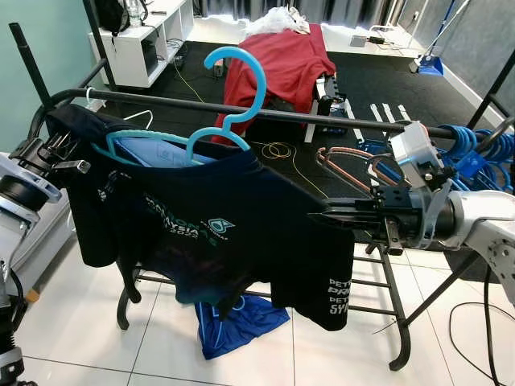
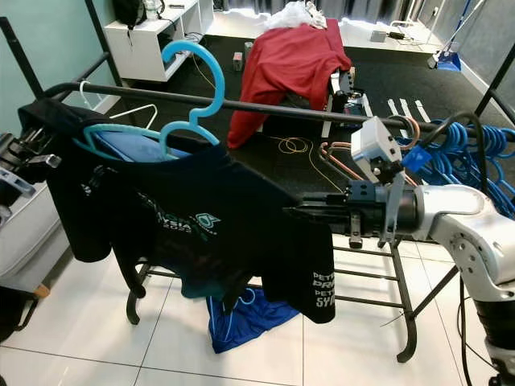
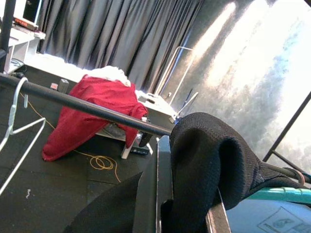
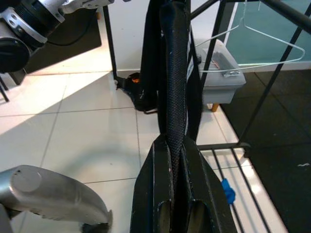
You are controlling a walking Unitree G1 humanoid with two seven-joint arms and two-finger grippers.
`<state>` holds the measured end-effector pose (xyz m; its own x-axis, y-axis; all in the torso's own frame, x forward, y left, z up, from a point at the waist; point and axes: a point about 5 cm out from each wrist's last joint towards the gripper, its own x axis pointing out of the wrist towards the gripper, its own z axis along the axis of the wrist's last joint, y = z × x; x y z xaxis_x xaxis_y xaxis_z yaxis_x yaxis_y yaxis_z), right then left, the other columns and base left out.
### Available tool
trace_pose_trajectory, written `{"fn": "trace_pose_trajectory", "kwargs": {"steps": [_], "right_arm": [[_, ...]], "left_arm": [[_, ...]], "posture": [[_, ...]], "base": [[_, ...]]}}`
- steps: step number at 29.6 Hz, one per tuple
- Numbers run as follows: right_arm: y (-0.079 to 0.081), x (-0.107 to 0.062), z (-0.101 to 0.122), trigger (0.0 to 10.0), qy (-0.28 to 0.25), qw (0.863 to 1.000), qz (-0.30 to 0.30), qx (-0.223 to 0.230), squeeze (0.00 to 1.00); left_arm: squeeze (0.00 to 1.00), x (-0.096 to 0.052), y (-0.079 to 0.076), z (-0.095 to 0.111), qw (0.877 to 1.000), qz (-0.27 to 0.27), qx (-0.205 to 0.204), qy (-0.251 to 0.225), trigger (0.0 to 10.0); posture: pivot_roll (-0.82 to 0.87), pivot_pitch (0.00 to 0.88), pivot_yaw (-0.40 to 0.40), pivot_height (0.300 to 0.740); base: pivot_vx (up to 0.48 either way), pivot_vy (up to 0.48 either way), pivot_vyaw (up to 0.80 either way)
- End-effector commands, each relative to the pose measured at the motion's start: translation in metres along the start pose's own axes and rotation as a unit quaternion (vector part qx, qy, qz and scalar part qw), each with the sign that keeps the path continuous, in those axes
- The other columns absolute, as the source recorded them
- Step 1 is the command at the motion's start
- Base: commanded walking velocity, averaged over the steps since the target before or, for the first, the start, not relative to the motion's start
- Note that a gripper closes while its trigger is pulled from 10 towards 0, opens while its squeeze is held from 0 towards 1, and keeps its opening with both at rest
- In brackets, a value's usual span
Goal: Hang hanger
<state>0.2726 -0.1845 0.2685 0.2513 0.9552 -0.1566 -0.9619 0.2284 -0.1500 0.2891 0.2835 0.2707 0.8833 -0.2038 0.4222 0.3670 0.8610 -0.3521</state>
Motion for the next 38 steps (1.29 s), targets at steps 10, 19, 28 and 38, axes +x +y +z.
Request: {"fn": "trace_pose_trajectory", "kwargs": {"steps": [10,19,28,38], "right_arm": [[0.026,-0.002,0.025,0.0,-0.076,0.99,0.119,0.015,0.0],[0.037,-0.005,0.041,0.0,-0.129,0.977,0.171,0.019,0.0],[0.037,-0.018,0.055,0.0,-0.176,0.967,0.183,0.016,0.0],[0.035,-0.023,0.061,0.0,-0.193,0.966,0.173,0.012,0.0]], "left_arm": [[0.0,0.0,0.007,0.005,1.0,0.02,0.014,-0.009,10.0],[0.0,0.001,0.006,-0.002,1.0,0.019,0.02,0.006,10.0],[0.0,-0.007,0.02,-0.011,0.997,0.053,0.033,0.038,10.0],[0.0,-0.014,0.031,-0.023,0.993,0.083,0.035,0.073,10.0]], "posture": [[-0.02,0.06,-0.017,0.74],[-0.03,0.055,-0.015,0.74],[-0.03,0.063,-0.011,0.74],[-0.02,0.065,-0.01,0.74]], "base": [[0.0,0.0,0.0],[0.0,0.0,0.0],[0.0,0.0,0.0],[0.0,0.0,0.0]]}}
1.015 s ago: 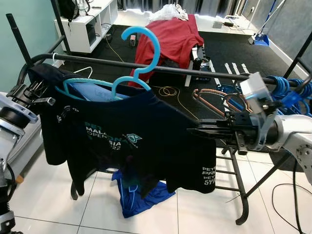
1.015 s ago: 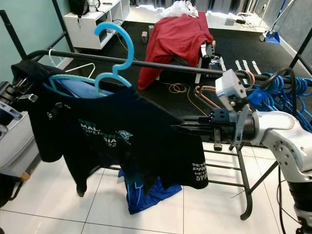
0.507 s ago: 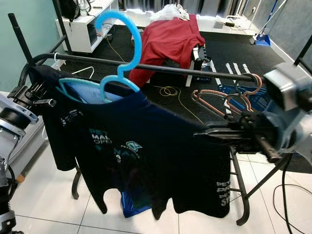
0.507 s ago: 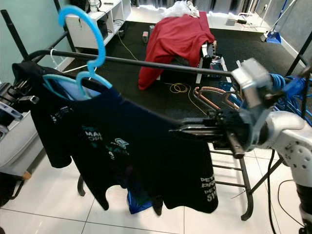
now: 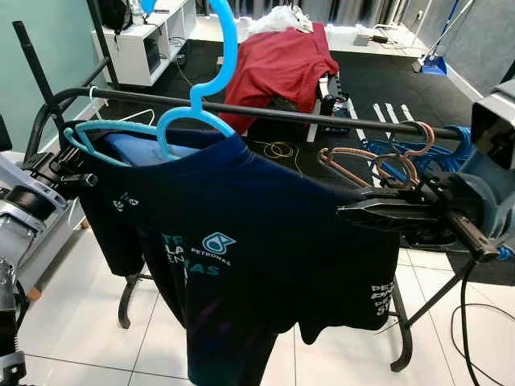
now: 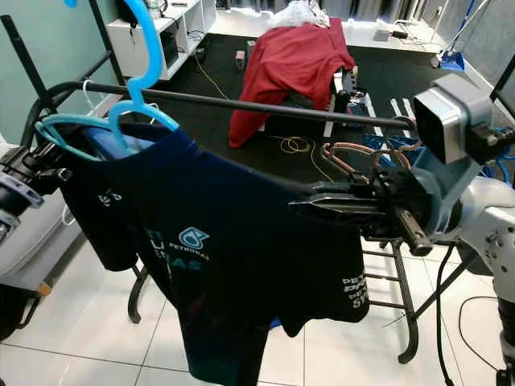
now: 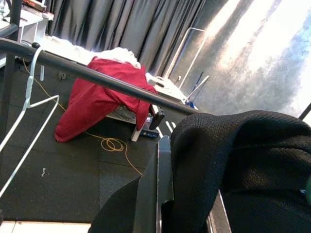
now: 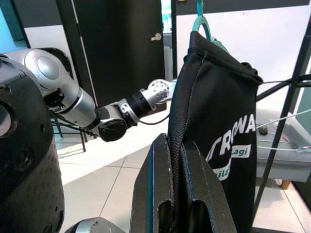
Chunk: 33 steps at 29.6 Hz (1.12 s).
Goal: Hang hanger
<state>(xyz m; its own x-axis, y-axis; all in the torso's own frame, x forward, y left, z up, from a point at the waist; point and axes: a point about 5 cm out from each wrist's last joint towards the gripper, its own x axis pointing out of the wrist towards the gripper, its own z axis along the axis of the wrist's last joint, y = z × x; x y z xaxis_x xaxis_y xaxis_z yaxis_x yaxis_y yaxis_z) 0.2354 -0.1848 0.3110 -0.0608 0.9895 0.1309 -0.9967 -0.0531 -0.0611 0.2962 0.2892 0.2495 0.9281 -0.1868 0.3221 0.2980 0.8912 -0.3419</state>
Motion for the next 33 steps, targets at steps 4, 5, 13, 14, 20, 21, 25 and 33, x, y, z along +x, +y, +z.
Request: {"fn": "trace_pose_trajectory", "kwargs": {"steps": [4,5,13,14,20,21,25,33], "right_arm": [[0.007,0.0,0.015,0.0,-0.031,0.999,0.028,-0.026,0.0],[0.004,0.0,0.016,0.0,-0.04,0.999,0.014,-0.033,0.0],[-0.009,0.0,0.019,0.0,-0.069,0.995,-0.039,-0.056,0.0],[-0.009,0.0,0.019,0.0,-0.069,0.995,-0.039,-0.056,0.0],[-0.036,0.012,0.003,0.0,-0.102,0.985,-0.126,-0.059,0.0],[-0.042,0.016,-0.003,0.0,-0.104,0.982,-0.146,-0.052,0.0],[-0.052,0.023,-0.02,0.0,-0.088,0.979,-0.177,-0.04,0.0],[-0.058,0.025,-0.043,0.0,-0.041,0.981,-0.187,-0.023,0.0]], "left_arm": [[0.0,-0.009,0.016,-0.014,0.998,0.048,0.011,0.043,10.0],[0.0,-0.008,0.011,-0.021,0.998,0.033,0.003,0.057,10.0],[0.0,-0.014,-0.027,-0.042,0.986,-0.104,-0.004,0.128,10.0],[0.0,-0.014,-0.027,-0.042,0.986,-0.104,-0.004,0.128,10.0],[0.0,-0.046,-0.098,-0.08,0.911,-0.331,-0.015,0.247,10.0],[0.0,-0.056,-0.113,-0.087,0.887,-0.375,-0.022,0.267,10.0],[0.0,-0.064,-0.129,-0.096,0.862,-0.411,0.002,0.297,10.0],[1.0,-0.064,-0.134,-0.076,0.866,-0.426,-0.019,0.261,10.0]], "posture": [[-0.02,0.066,-0.011,0.74],[-0.02,0.064,-0.01,0.74],[-0.02,0.064,-0.011,0.74],[-0.02,0.064,-0.011,0.74],[-0.01,0.061,-0.014,0.74],[-0.01,0.06,-0.015,0.74],[-0.01,0.06,-0.022,0.74],[0.0,0.06,-0.028,0.74]], "base": [[0.0,0.0,0.0],[0.0,0.0,0.0],[0.0,0.0,0.0],[0.0,0.0,0.0],[0.0,0.0,0.0],[0.0,0.0,0.0],[0.0,0.0,0.0],[0.0,0.0,0.0]]}}
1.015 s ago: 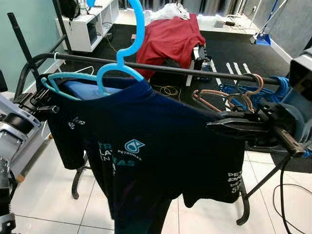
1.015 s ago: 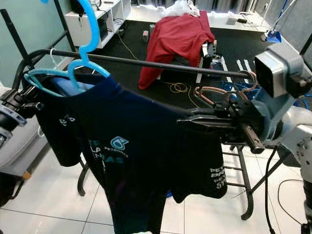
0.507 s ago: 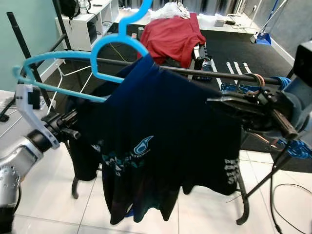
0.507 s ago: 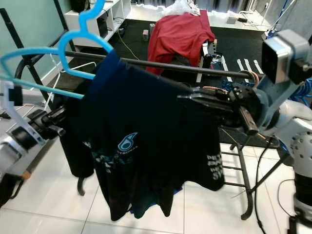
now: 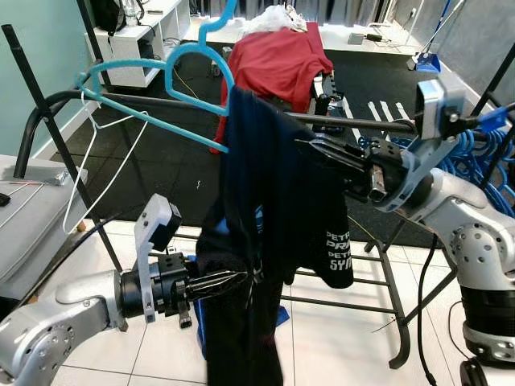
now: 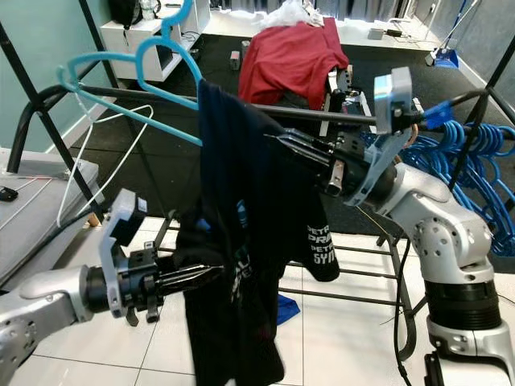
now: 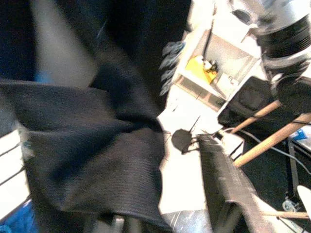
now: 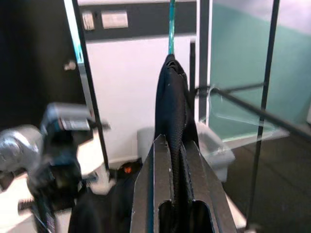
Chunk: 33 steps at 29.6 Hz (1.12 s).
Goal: Hang hanger
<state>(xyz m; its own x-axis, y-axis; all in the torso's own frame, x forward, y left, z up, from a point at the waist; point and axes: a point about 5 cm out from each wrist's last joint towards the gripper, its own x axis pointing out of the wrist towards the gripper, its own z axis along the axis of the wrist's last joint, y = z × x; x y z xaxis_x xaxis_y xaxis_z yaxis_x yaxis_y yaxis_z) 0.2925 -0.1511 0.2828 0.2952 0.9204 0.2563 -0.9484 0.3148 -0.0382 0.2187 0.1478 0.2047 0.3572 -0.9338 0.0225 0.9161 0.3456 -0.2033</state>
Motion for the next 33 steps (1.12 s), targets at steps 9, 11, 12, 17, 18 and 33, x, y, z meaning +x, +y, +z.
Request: {"fn": "trace_pose_trajectory", "kwargs": {"steps": [9,11,12,17,18,33], "right_arm": [[0.001,-0.018,-0.024,0.0,0.081,0.997,0.008,0.002,0.0],[0.002,-0.025,-0.022,0.0,0.094,0.995,0.018,0.002,0.0],[0.001,-0.028,-0.02,0.0,0.1,0.995,0.021,0.0,0.0],[-0.004,-0.034,-0.014,0.0,0.102,0.995,0.013,-0.016,0.0],[-0.004,-0.034,-0.014,0.0,0.102,0.995,0.013,-0.016,0.0],[0.024,-0.038,-0.005,0.0,0.145,0.98,0.139,0.008,0.0]], "left_arm": [[1.0,-0.042,0.003,0.013,0.997,0.038,0.055,0.05,10.0],[1.0,-0.054,0.007,0.03,0.993,0.057,0.09,0.045,10.0],[1.0,-0.059,0.007,0.036,0.991,0.063,0.104,0.048,10.0],[1.0,-0.071,0.008,0.049,0.985,0.086,0.136,0.069,10.0],[1.0,-0.071,0.008,0.049,0.985,0.086,0.136,0.069,10.0],[0.0,-0.088,0.023,0.084,0.975,0.137,0.148,-0.095,10.0]], "posture": [[-0.01,0.059,-0.034,0.74],[-0.01,0.058,-0.034,0.74],[-0.01,0.058,-0.034,0.74],[-0.01,0.049,-0.035,0.74],[-0.01,0.049,-0.035,0.74],[-0.02,0.042,-0.025,0.74]], "base": [[0.0,0.0,0.0],[0.0,0.0,0.0],[0.0,0.0,0.0],[0.0,0.0,0.0],[0.0,0.0,0.0],[0.0,0.0,0.0]]}}
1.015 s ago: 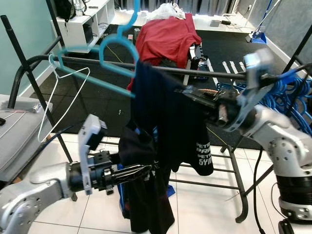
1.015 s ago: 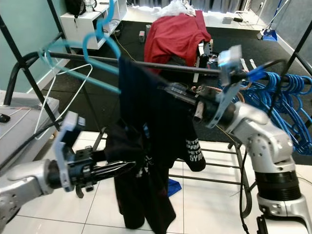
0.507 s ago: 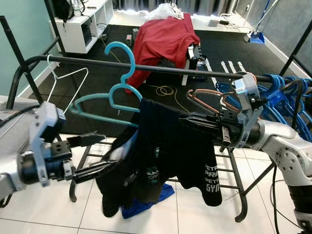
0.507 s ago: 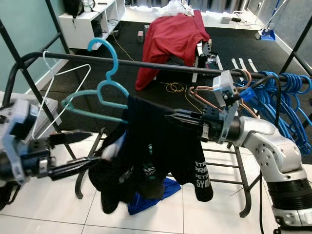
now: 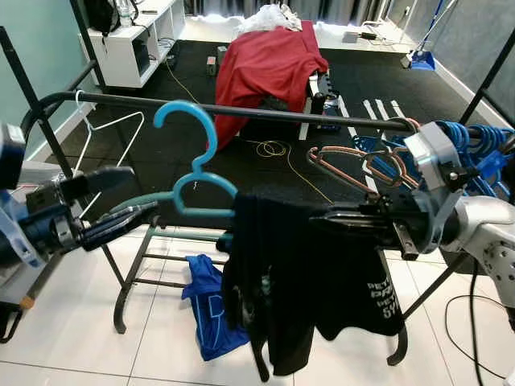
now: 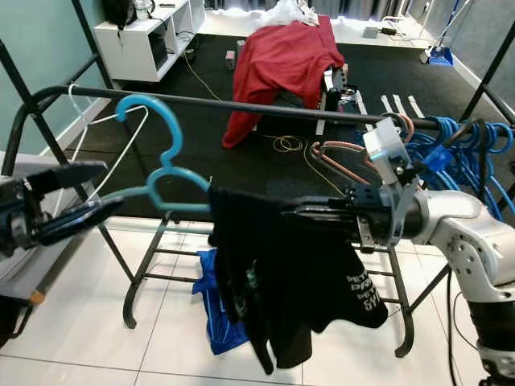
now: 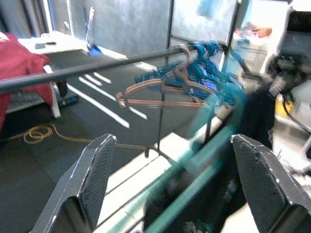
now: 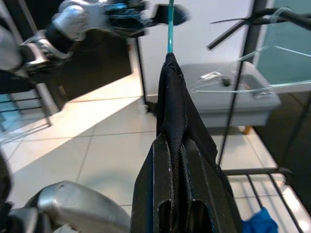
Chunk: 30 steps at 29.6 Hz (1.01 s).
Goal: Hang hanger
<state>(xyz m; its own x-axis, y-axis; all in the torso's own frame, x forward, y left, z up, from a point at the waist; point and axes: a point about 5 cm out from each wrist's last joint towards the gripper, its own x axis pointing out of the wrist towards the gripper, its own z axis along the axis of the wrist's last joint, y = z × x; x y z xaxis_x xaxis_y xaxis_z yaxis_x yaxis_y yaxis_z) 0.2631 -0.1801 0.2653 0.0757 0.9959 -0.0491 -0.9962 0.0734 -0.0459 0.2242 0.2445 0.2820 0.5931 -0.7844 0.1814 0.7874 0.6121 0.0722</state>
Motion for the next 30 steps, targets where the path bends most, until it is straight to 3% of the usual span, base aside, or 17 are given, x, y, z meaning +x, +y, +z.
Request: {"fn": "trace_pose_trajectory", "kwargs": {"steps": [1,15,20,29,30], "right_arm": [[0.006,0.006,0.003,0.0,-0.001,1.0,0.028,-0.005,0.0],[0.012,0.018,0.011,0.0,-0.028,0.997,0.066,-0.01,0.0],[0.012,0.017,0.012,0.0,-0.028,0.997,0.066,-0.01,0.0],[0.012,0.016,0.012,0.0,-0.026,0.998,0.063,-0.009,0.0],[0.012,0.016,0.012,0.0,-0.026,0.998,0.063,-0.008,0.0]], "left_arm": [[0.0,0.003,0.0,0.001,1.0,-0.003,-0.01,-0.02,10.0],[0.0,0.01,-0.017,-0.016,0.997,-0.066,-0.039,0.014,10.0],[0.0,0.01,-0.023,-0.017,0.994,-0.092,-0.054,0.015,10.0],[0.0,0.006,-0.021,-0.012,0.994,-0.093,-0.059,-0.004,10.0],[0.0,0.007,-0.023,-0.013,0.993,-0.099,-0.062,-0.003,9.5]], "posture": [[-0.02,0.042,-0.025,0.74],[-0.02,0.045,-0.021,0.74],[-0.02,0.045,-0.021,0.74],[-0.02,0.046,-0.02,0.74],[-0.02,0.046,-0.02,0.74]], "base": [[0.0,0.0,0.0],[0.0,0.0,0.0],[0.0,0.0,0.0],[0.0,0.0,0.0],[0.0,0.0,0.0]]}}
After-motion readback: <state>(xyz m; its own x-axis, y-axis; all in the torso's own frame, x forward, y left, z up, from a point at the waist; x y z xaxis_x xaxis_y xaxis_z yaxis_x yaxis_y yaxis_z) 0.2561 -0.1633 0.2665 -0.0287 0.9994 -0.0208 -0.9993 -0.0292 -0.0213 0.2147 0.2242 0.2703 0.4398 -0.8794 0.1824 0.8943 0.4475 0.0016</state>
